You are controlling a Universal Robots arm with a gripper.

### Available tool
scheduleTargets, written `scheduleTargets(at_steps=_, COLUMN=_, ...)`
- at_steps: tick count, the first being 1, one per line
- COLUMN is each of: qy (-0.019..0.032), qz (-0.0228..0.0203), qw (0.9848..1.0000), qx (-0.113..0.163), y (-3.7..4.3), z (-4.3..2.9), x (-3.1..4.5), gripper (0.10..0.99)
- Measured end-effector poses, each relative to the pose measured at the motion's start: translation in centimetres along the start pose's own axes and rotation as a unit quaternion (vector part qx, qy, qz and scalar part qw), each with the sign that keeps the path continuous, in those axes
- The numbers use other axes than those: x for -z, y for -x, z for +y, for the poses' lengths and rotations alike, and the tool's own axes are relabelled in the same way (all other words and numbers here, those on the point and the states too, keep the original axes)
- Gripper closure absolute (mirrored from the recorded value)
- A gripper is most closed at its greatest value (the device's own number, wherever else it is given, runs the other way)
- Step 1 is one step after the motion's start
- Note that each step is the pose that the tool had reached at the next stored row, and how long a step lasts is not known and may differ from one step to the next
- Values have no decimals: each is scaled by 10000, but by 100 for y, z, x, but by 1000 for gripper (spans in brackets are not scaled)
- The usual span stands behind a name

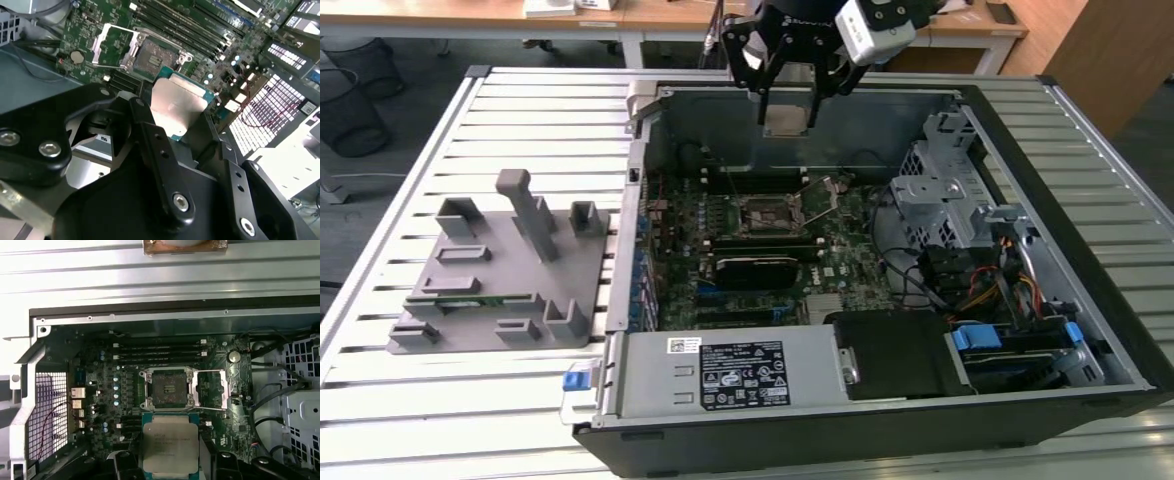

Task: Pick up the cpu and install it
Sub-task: 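Place the cpu into insertion slot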

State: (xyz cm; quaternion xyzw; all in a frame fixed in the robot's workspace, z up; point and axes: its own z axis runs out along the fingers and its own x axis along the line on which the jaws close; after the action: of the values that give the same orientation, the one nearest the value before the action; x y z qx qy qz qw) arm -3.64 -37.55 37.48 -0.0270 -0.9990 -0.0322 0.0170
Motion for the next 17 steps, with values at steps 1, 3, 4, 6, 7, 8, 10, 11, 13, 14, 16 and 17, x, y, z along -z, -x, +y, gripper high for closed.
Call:
scheduleTargets(at_steps=1, qy=0, qz=0, qw=10000, qx=0, y=2, z=1, x=0, gripper=553)
scheduleTargets(at_steps=3, qy=0, qz=0, qw=10000, qx=-2, y=5, z=1, x=0, gripper=553)
scheduleTargets(at_steps=4, qy=0, qz=0, qw=10000, qx=-3, y=5, z=1, x=0, gripper=553)
scheduleTargets(at_steps=6, qy=0, qz=-1, qw=10000, qx=-13, y=5, z=1, x=0, gripper=553)
scheduleTargets(at_steps=7, qy=1, qz=-2, qw=10000, qx=-25, y=6, z=1, x=0, gripper=553)
scheduleTargets(at_steps=8, qy=1, qz=-3, qw=10000, qx=-46, y=6, z=1, x=0, gripper=553)
scheduleTargets(at_steps=10, qy=3, qz=-8, qw=9999, qx=-121, y=6, z=1, x=0, gripper=553)
scheduleTargets(at_steps=11, qy=5, qz=-11, qw=9998, qx=-177, y=6, z=1, x=0, gripper=553)
scheduleTargets(at_steps=13, qy=10, qz=-20, qw=9995, qx=-305, y=6, z=1, x=-1, gripper=553)
scheduleTargets(at_steps=14, qy=11, qz=-24, qw=9993, qx=-375, y=6, z=1, x=-1, gripper=553)
scheduleTargets(at_steps=16, qy=17, qz=-33, qw=9986, qx=-528, y=6, z=1, x=-3, gripper=553)
scheduleTargets(at_steps=17, qy=20, qz=-39, qw=9981, qx=-613, y=6, z=1, x=-4, gripper=553)
